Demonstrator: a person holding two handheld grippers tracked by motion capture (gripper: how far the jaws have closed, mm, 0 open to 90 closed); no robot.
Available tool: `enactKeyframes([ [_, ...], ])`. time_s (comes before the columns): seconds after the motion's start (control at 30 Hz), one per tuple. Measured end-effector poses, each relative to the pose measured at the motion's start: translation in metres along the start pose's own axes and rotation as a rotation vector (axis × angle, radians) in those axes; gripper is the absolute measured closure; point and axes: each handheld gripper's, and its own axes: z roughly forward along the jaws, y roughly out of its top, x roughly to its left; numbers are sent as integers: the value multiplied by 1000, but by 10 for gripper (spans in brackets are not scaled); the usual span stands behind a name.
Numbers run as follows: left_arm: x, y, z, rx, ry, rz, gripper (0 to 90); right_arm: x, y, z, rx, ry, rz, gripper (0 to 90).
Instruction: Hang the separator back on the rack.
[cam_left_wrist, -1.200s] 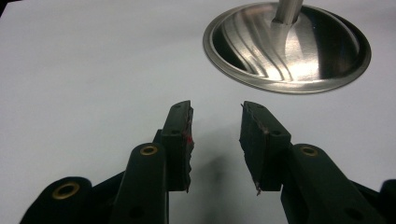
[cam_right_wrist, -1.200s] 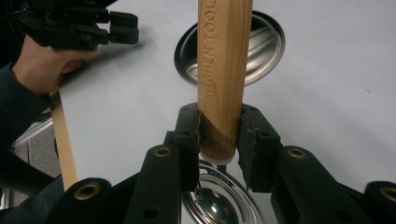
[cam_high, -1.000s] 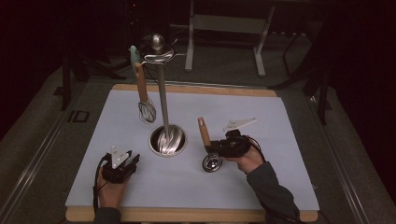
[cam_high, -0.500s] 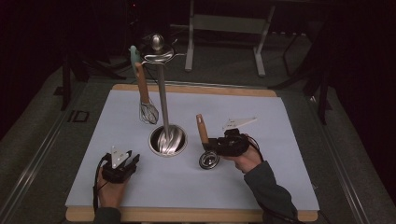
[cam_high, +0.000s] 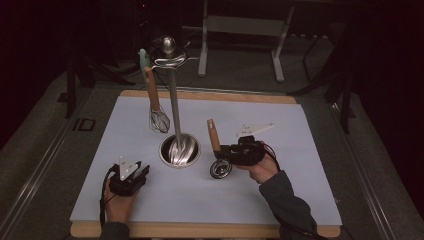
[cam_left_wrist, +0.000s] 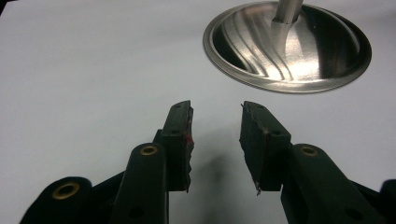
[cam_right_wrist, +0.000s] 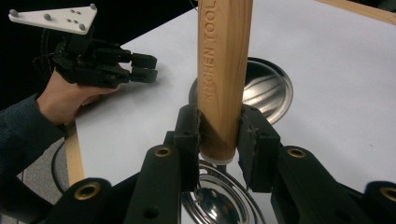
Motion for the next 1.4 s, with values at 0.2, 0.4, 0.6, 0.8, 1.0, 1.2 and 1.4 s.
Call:
enactKeyframes([
  [0.2,0,0,0,0,1,-1,638,3,5,0,-1,3,-14,710],
  [0.4,-1,0,1,2,2,1,638,6,11,0,-2,7,-25,711],
  [0.6,-1,0,1,7,3,2,638,9,18,-2,-17,9,-41,710],
  [0.8,-1,0,1,7,3,3,638,13,25,-3,-33,11,-50,711],
  [1.0,-1,0,1,10,3,5,639,17,33,-3,-51,15,-59,710],
  [1.2,-1,0,1,9,3,3,638,23,43,-4,-67,23,-77,710],
  [1.4,0,0,1,9,3,3,638,27,50,-5,-82,29,-89,710],
])
